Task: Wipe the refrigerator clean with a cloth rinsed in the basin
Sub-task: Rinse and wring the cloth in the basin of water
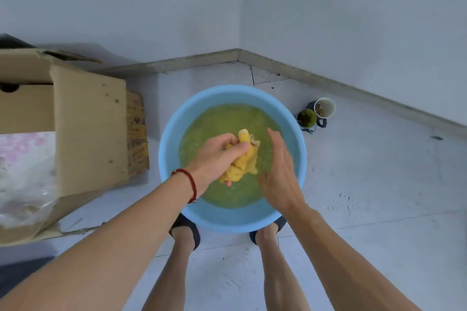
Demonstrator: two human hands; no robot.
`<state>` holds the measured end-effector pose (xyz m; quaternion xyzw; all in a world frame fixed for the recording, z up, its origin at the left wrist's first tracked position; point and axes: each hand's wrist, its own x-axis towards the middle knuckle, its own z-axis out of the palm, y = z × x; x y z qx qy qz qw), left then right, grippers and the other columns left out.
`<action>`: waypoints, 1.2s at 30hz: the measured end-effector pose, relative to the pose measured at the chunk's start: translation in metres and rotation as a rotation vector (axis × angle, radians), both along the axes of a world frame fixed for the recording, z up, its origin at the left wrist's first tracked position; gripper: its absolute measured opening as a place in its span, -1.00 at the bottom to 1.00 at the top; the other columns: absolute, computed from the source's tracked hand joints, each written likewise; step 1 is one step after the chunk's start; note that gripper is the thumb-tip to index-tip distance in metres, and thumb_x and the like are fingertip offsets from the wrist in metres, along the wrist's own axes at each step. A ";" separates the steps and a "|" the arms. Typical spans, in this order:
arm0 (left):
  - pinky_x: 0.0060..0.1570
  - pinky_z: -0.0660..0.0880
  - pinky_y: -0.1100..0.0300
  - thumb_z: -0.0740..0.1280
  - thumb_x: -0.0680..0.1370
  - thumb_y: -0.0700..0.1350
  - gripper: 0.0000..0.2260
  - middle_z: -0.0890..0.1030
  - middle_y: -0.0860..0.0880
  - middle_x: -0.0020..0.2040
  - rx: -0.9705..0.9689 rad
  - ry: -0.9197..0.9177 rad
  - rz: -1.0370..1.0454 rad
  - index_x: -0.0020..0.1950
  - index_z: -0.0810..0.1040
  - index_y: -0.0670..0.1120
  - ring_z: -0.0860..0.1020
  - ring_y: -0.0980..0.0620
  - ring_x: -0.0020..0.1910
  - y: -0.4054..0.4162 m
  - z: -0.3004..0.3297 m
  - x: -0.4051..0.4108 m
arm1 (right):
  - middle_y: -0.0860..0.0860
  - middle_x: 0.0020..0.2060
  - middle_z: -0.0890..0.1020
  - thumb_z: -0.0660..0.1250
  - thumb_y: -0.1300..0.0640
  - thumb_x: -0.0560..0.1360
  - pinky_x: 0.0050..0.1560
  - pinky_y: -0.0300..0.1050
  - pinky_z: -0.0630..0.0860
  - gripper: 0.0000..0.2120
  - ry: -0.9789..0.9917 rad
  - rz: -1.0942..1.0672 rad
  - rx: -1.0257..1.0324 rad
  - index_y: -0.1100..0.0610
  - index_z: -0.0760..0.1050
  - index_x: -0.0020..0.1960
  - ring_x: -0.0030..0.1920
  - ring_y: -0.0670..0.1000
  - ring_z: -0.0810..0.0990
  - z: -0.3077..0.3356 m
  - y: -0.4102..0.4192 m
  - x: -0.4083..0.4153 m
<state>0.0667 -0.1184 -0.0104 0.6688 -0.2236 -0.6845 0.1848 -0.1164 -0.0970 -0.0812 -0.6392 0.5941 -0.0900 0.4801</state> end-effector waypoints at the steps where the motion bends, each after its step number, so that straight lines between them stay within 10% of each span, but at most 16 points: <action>1: -0.39 0.51 0.11 0.42 0.60 -0.01 -0.81 0.59 -0.06 -0.28 -0.021 0.009 -0.047 -0.14 0.55 -0.08 0.54 -0.03 -0.36 -0.003 0.012 -0.002 | -0.09 0.62 0.10 0.35 0.45 0.39 0.63 -0.01 0.10 0.02 -0.074 0.076 0.022 0.02 -0.06 0.68 0.65 -0.05 0.03 0.009 0.002 0.002; 4: -0.34 0.57 0.07 0.49 0.54 -0.08 -0.81 0.62 -0.10 -0.26 -0.026 0.066 -0.085 -0.06 0.58 -0.17 0.60 -0.04 -0.33 -0.009 0.038 -0.002 | -0.08 0.57 0.29 0.58 0.20 0.36 0.52 -0.22 0.29 0.05 -0.259 0.097 0.072 0.06 0.03 0.67 0.57 -0.13 0.26 0.024 0.001 0.027; 7: -0.16 0.67 -0.06 0.46 0.54 -0.24 -0.78 0.66 -0.18 0.03 0.010 0.150 0.082 0.16 0.60 -0.23 0.71 -0.13 -0.09 -0.009 0.060 0.018 | -0.12 0.11 0.67 0.57 0.26 0.38 0.10 -0.18 0.59 -0.43 -0.338 -0.129 0.143 0.01 0.49 0.32 0.09 -0.16 0.64 0.035 -0.010 0.040; 10: -0.03 0.67 -0.13 0.42 0.51 -0.43 -0.62 0.58 -0.18 0.25 0.002 0.067 0.244 0.28 0.59 -0.14 0.69 -0.18 0.08 0.003 0.062 0.044 | -0.12 -0.10 0.66 0.58 0.27 0.37 -0.14 -0.41 0.48 -0.63 -0.236 -0.192 0.085 0.03 0.55 0.08 -0.12 -0.22 0.59 0.040 -0.023 0.030; 15: 0.03 0.68 -0.04 0.31 0.52 -0.45 -0.42 0.57 -0.09 0.24 0.124 -0.067 0.124 0.50 0.44 -0.08 0.65 -0.07 0.13 0.030 0.040 0.044 | -0.20 -0.01 0.68 0.49 0.26 0.34 0.01 -0.46 0.47 -0.49 -0.233 -0.064 0.135 -0.12 0.60 0.22 0.05 -0.24 0.59 0.068 -0.036 0.021; 19: -0.14 0.53 0.45 0.41 0.43 -0.46 -0.19 0.50 0.11 0.13 -0.060 -0.006 -0.237 0.53 0.20 0.08 0.56 0.28 -0.01 0.036 0.034 0.011 | -0.09 0.11 0.68 0.44 0.18 0.26 0.15 -0.07 0.63 -0.47 -0.424 -0.119 0.364 -0.10 0.59 0.22 0.14 0.03 0.66 0.085 -0.042 0.018; 24: -0.11 0.53 0.42 0.57 0.39 -0.32 -0.58 0.66 0.10 -0.05 -0.237 -0.026 -0.273 0.15 0.57 -0.01 0.63 0.23 -0.05 0.023 0.015 -0.002 | 0.17 0.22 0.64 0.38 0.40 0.34 0.13 0.06 0.65 -0.47 -0.724 -0.210 0.739 0.22 0.51 0.31 0.14 0.18 0.68 0.095 -0.043 0.003; 27: -0.17 0.53 0.29 0.40 0.53 -0.31 -0.74 0.60 0.11 -0.20 -0.485 -0.117 -0.368 0.22 0.61 -0.18 0.58 0.12 -0.19 0.016 0.016 0.005 | 0.21 0.11 0.66 0.38 0.07 0.52 0.09 0.01 0.60 -0.66 -0.982 -0.313 0.894 0.27 0.59 0.19 0.09 0.14 0.66 0.096 -0.048 -0.013; 30: -0.30 0.51 0.07 0.44 0.45 -0.24 -0.89 0.50 0.03 -0.22 -1.020 -0.471 -0.681 -0.07 0.57 -0.13 0.49 0.01 -0.28 0.007 0.022 0.010 | 0.18 0.07 0.69 0.22 -0.39 0.56 0.15 0.11 0.56 -0.34 -0.886 -0.408 0.897 0.22 0.61 0.13 0.08 0.14 0.67 0.087 -0.040 -0.006; 33: -0.34 0.51 0.02 0.41 0.52 -0.16 -0.86 0.48 -0.02 -0.12 -1.170 -0.587 -0.927 0.03 0.50 -0.08 0.47 -0.02 -0.27 -0.001 0.026 0.017 | 0.28 0.43 0.50 0.14 -0.55 0.46 0.27 0.42 0.51 -0.06 -1.057 -0.237 1.347 0.18 0.46 0.49 0.42 0.35 0.48 0.084 -0.018 0.017; 36: -0.39 0.51 0.03 0.34 0.55 -0.15 -0.68 0.46 -0.03 -0.06 -1.205 -0.671 -1.140 0.28 0.39 0.01 0.47 -0.03 -0.23 -0.009 0.022 0.035 | 0.26 0.26 0.61 0.34 -0.47 0.40 -0.12 -0.07 0.71 -0.03 -0.932 0.041 1.337 0.22 0.36 0.53 0.11 0.19 0.67 0.087 -0.022 0.021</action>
